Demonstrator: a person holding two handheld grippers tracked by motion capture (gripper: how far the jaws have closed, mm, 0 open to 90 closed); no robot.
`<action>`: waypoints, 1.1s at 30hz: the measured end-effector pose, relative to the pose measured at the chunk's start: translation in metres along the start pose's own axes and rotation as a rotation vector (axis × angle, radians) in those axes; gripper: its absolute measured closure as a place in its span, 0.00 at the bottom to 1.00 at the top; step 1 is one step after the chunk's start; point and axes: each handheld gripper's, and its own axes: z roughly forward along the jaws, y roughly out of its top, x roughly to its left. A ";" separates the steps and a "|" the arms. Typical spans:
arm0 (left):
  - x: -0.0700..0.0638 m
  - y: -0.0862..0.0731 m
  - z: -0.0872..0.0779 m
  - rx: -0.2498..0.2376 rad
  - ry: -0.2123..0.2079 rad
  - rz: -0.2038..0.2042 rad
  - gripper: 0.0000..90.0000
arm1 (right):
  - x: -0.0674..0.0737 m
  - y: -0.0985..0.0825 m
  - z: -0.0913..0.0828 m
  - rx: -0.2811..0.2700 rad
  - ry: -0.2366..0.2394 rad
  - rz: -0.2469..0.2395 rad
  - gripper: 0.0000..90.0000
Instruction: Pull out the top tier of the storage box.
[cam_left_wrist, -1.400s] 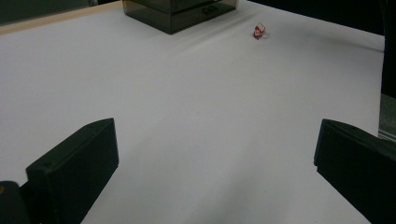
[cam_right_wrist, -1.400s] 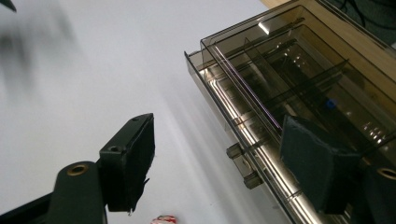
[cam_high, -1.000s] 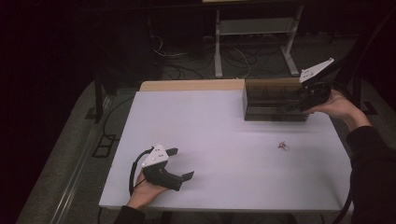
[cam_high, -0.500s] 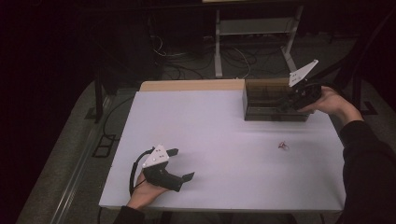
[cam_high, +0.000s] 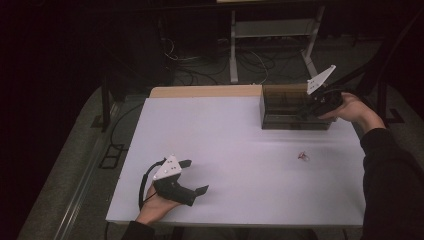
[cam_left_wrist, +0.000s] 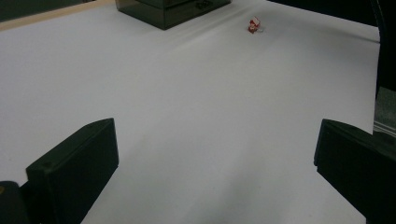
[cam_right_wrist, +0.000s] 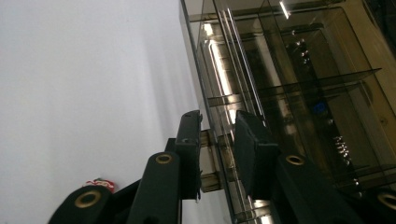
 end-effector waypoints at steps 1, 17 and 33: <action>0.000 0.000 0.000 -0.002 0.000 -0.001 0.00 | -0.002 0.000 0.002 -0.001 0.000 0.000 0.84; -0.001 0.000 -0.001 -0.005 -0.007 0.000 0.00 | -0.008 -0.006 0.005 -0.034 0.063 -0.001 0.94; -0.001 -0.001 -0.002 -0.007 0.000 -0.007 0.00 | -0.005 -0.011 0.002 -0.042 0.125 -0.025 0.96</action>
